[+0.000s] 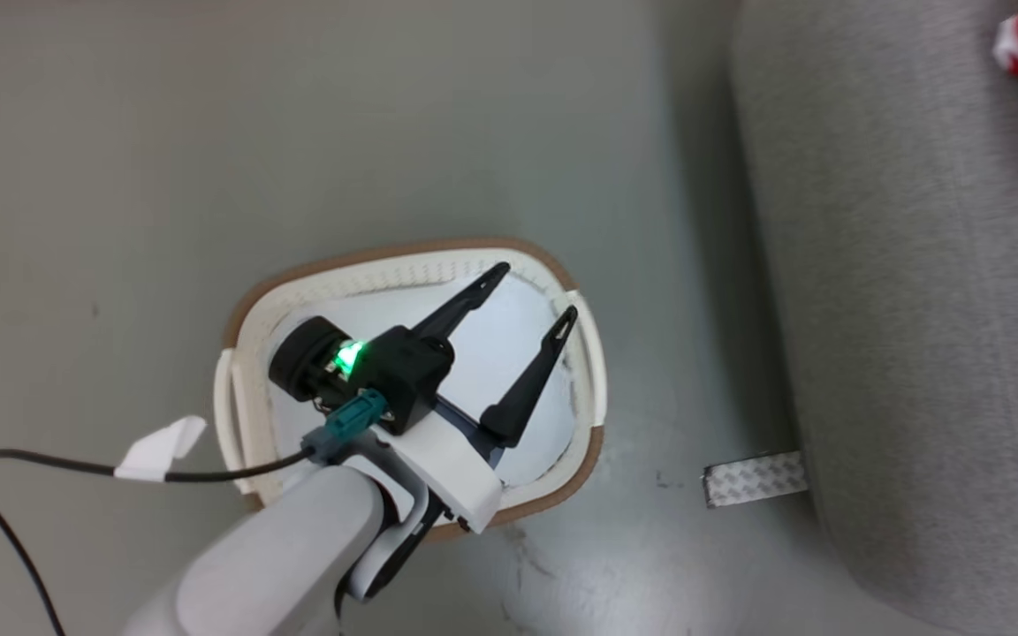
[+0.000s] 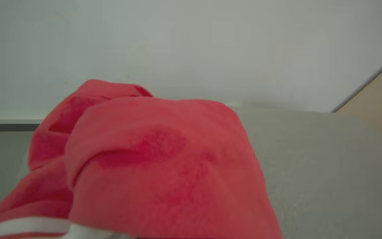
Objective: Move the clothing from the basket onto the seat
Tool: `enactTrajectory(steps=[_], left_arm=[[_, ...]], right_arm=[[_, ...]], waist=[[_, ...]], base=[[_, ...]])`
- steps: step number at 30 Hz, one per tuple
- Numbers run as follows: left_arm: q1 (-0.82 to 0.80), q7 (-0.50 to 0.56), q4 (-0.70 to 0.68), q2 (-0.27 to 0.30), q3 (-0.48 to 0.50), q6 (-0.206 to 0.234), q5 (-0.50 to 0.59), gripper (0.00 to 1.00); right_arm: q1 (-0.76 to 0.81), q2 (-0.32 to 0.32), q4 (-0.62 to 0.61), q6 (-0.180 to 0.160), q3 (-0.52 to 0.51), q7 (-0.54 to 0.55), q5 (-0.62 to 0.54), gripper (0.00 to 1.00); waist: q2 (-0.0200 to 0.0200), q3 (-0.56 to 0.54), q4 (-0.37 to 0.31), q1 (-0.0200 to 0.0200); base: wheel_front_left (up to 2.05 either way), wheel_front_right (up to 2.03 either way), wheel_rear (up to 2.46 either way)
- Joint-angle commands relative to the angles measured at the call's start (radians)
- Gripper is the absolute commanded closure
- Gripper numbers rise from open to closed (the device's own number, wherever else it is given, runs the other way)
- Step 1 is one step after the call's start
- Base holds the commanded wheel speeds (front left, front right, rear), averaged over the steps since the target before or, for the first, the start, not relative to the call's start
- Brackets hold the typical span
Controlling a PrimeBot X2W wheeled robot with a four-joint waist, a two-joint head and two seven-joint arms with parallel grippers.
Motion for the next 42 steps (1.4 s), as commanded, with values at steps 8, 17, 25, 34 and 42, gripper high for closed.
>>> enactTrajectory(steps=[8,17,25,34,42], left_arm=[[-0.019,-0.011,-0.002,0.013,0.015,0.016,0.01,0.0],[0.006,-0.025,0.03,0.019,0.028,0.026,-0.016,0.0],[0.081,-0.073,0.077,0.02,0.08,0.055,-0.076,0.0],[0.19,-0.103,0.085,0.05,0.19,0.093,-0.135,0.0],[0.31,-0.107,0.028,0.071,0.355,0.104,-0.159,0.0]], right_arm=[[-0.001,0.017,0.085,-0.002,0.164,0.235,0.147,0.79],[0.002,-0.009,0.078,-0.002,0.275,0.249,0.214,0.0],[0.084,-0.042,0.062,-0.002,0.372,0.319,0.279,0.0],[0.183,-0.143,-0.076,-0.002,0.408,0.302,0.304,0.0],[0.241,-0.13,-0.274,-0.002,0.393,0.156,0.233,0.0]], waist=[[0.0,0.081,0.044,-0.0002],[0.0,0.004,0.008,-0.0002],[0.0,-0.175,0.0,-0.0002],[0.0,-0.372,0.035,-0.0002],[0.0,-0.494,0.076,-0.0002]], base=[[0.0,0.0,0.0],[0.0,0.0,0.0],[0.0,0.0,0.0],[0.0,0.0,0.0],[0.0,0.0,0.0]])
